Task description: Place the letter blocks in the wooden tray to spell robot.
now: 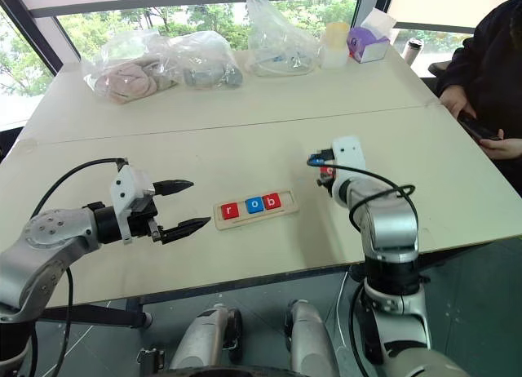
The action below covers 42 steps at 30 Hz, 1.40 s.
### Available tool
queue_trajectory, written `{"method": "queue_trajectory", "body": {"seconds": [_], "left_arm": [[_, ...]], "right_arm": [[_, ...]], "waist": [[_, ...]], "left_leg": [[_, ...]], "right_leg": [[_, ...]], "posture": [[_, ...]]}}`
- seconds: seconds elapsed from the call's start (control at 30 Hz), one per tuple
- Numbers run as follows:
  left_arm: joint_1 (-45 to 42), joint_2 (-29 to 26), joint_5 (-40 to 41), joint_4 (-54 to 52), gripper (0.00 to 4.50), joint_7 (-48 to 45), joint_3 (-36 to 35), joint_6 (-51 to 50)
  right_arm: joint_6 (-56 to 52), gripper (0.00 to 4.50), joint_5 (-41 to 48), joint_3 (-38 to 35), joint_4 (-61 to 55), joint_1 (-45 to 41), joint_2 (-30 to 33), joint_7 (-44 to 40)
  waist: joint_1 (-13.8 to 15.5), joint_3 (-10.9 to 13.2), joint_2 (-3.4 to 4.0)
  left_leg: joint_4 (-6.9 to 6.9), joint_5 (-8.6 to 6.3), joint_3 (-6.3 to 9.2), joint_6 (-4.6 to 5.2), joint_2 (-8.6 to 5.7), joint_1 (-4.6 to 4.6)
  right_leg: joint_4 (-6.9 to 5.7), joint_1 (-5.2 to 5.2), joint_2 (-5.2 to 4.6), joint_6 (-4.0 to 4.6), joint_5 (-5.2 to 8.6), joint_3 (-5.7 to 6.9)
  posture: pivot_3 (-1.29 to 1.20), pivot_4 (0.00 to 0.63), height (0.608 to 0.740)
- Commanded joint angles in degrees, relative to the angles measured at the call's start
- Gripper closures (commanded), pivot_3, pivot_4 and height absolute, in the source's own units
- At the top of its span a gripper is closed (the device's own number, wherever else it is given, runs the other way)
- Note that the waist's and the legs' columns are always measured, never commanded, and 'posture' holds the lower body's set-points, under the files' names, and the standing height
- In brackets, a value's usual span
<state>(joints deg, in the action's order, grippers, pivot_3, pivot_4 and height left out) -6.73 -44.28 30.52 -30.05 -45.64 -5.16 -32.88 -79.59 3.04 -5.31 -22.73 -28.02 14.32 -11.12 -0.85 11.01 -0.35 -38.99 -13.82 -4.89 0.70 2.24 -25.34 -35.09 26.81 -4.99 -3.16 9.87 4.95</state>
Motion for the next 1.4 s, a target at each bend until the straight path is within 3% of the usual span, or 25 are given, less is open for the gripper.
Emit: {"method": "queue_trajectory", "body": {"seconds": [0.03,0.17,0.37,0.4,0.6,0.73,0.83,1.0,1.23,1.4], "left_arm": [[-1.6,0.2,-0.5,0.3,0.00,-0.9,0.4,1.6],[-2.6,0.1,-0.6,1.3,0.00,-1.7,0.9,2.0],[-2.4,-0.4,-0.5,1.2,0.00,-1.9,0.5,1.8],[-2.3,-0.4,-0.4,1.0,0.00,-1.9,0.4,1.7],[-2.0,-0.7,-0.4,1.0,0.00,-1.9,0.0,1.7],[-2.5,-0.6,-0.5,1.2,0.00,-1.8,0.4,1.8],[-2.8,-0.8,-0.7,1.6,0.00,-2.1,0.4,2.0],[-3.3,-1.0,-1.0,1.8,0.00,-2.2,0.2,2.0],[-2.4,-1.3,-0.8,0.5,0.00,-1.6,-0.8,1.2],[-1.4,-1.6,-0.7,-0.3,0.00,-1.5,-1.6,1.0]], "right_arm": [[-1.9,3.36,0.2,-1.0,-4.2,1.0,-1.6,1.8],[-0.8,3.36,0.0,-1.4,-3.0,2.0,-3.1,3.5],[-0.2,0.32,1.8,-0.2,-2.4,1.7,-0.5,1.3],[-0.4,0.10,2.5,0.2,-2.5,1.4,0.6,0.2],[17.0,0.10,11.7,6.5,2.5,-1.9,20.9,-26.0],[42.6,0.10,11.0,9.5,14.3,-2.8,29.0,-43.3],[56.9,0.10,9.0,12.3,25.1,-4.6,30.8,-52.0],[71.5,0.10,4.8,16.0,44.7,-11.3,30.1,-60.5],[81.5,0.10,0.1,18.4,61.9,-18.1,28.5,-65.7],[84.7,0.10,-2.0,18.4,67.6,-19.6,27.6,-67.0]], "waist": [[0.0,0.0,0.00],[0.0,0.0,0.00],[0.1,0.0,0.00],[0.1,0.0,0.00],[0.1,0.1,0.07],[0.1,0.1,0.05],[0.1,0.1,0.04],[0.1,0.1,0.03],[0.2,0.1,0.03],[0.2,0.1,0.03]], "left_leg": [[0.00,-0.01,0.00,-0.02,0.01,0.00],[0.01,-0.03,-0.02,-0.05,0.01,-0.04],[0.03,0.03,-0.07,0.05,0.01,-0.12],[0.03,0.02,-0.07,0.04,0.01,-0.11],[0.04,-0.04,-0.09,-0.05,-0.01,-0.11],[0.17,-0.01,0.00,0.00,0.02,-0.08],[0.22,0.02,-0.02,0.13,0.07,-0.10],[0.20,0.02,-0.08,0.20,0.00,-0.09],[0.18,0.02,-0.05,0.20,-0.05,-0.07],[0.17,0.03,-0.05,0.20,-0.06,-0.06]], "right_leg": [[0.01,0.00,0.00,0.00,0.00,0.01],[0.10,0.01,-0.01,0.00,0.00,0.01],[0.16,0.06,-0.02,-0.01,0.01,0.01],[0.16,0.06,-0.02,-0.01,0.00,0.01],[0.27,0.04,-0.05,-0.02,0.01,0.01],[0.61,-0.11,0.08,-0.03,0.02,0.09],[0.90,-0.23,0.19,-0.04,0.00,0.09],[0.88,-0.24,0.20,-0.04,-0.02,0.08],[0.82,-0.26,0.22,-0.01,-0.04,0.08],[0.76,-0.27,0.22,-0.01,-0.05,0.08]], "posture": [[0.00,0.150,0.725],[0.00,0.150,0.725],[0.00,0.150,0.725],[0.00,0.150,0.725],[0.00,0.150,0.725],[0.00,0.150,0.725],[0.00,0.150,0.725],[0.00,0.150,0.725],[0.00,0.150,0.725],[0.00,0.150,0.725]]}}
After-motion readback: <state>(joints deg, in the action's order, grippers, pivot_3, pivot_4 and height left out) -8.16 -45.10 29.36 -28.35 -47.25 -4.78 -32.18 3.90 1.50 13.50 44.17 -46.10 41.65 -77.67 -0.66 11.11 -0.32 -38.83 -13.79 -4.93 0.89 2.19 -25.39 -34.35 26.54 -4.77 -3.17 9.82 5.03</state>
